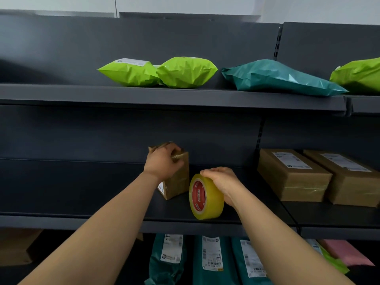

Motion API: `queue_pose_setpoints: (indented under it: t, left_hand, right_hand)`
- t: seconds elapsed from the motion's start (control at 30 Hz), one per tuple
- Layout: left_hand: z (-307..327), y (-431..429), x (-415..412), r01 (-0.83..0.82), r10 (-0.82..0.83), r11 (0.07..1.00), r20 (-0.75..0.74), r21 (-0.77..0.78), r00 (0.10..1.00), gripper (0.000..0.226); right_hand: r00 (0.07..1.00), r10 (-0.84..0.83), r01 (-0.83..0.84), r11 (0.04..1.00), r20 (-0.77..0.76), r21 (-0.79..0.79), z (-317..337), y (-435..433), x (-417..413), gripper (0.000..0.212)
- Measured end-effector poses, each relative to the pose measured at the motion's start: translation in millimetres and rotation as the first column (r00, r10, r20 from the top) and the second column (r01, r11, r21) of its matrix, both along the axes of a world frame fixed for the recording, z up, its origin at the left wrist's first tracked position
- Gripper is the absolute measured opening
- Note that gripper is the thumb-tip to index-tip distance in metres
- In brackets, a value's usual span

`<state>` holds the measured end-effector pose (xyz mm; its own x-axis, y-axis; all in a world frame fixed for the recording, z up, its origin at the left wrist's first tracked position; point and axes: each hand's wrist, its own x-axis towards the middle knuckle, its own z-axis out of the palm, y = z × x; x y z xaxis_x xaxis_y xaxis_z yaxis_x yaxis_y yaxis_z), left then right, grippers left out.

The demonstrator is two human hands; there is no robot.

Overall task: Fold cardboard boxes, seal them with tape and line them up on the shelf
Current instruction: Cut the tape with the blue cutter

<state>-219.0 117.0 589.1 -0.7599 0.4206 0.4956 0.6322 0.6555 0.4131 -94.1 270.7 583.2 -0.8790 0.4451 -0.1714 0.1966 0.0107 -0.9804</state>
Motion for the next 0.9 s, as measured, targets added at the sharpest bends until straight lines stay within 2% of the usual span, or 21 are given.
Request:
queue_pose_setpoints:
  t: [0.13,0.37,0.43,0.5,0.57,0.7,0.83,0.9]
  left_hand:
    - [-5.6,0.8,-0.9,-0.035,0.037,0.995,-0.019,0.093,0.999,0.021]
    - [-10.7,-10.1,-1.6,-0.013,0.008,0.994,-0.043,-0.111,0.999,0.048]
    - [-8.2,-14.1,-4.7,0.031,-0.030,0.991,0.008,-0.127,1.000,0.053]
    - [-6.2,-20.3,-8.4,0.095,-0.094,0.995,0.082,-0.014,0.992,0.046]
    - [-4.7,-27.4,-10.3,0.128,-0.138,0.988,0.107,0.089,0.985,0.040]
    - [-7.4,-44.3,-8.8,0.087,-0.085,0.995,0.031,-0.055,0.996,0.045]
    - [-1.3,-67.1,-13.6,0.096,-0.094,0.995,0.124,-0.016,0.988,0.048]
    - [3.3,-75.5,-14.1,0.110,-0.108,0.994,0.177,0.003,0.978,0.047]
  right_hand:
    - [1.000,0.001,-0.001,1.000,0.002,-0.008,0.0,2.4,0.8,0.036]
    - [1.000,-0.003,0.003,1.000,0.008,0.004,-1.1,5.7,0.7,0.042]
    - [1.000,0.007,-0.007,1.000,0.002,0.003,-2.2,8.0,0.6,0.054]
    - [1.000,0.007,-0.007,1.000,-0.004,0.027,-3.2,10.2,1.1,0.081]
    - [1.000,0.015,-0.015,0.999,0.001,0.052,-3.1,10.8,0.4,0.091]
    - [1.000,0.013,-0.012,1.000,-0.015,0.029,-6.2,15.7,-4.2,0.082]
    - [0.996,-0.029,0.034,0.997,-0.083,0.065,-4.0,18.1,-21.0,0.059]
    - [0.992,-0.014,0.035,0.986,-0.126,0.164,-2.9,12.4,-34.0,0.053]
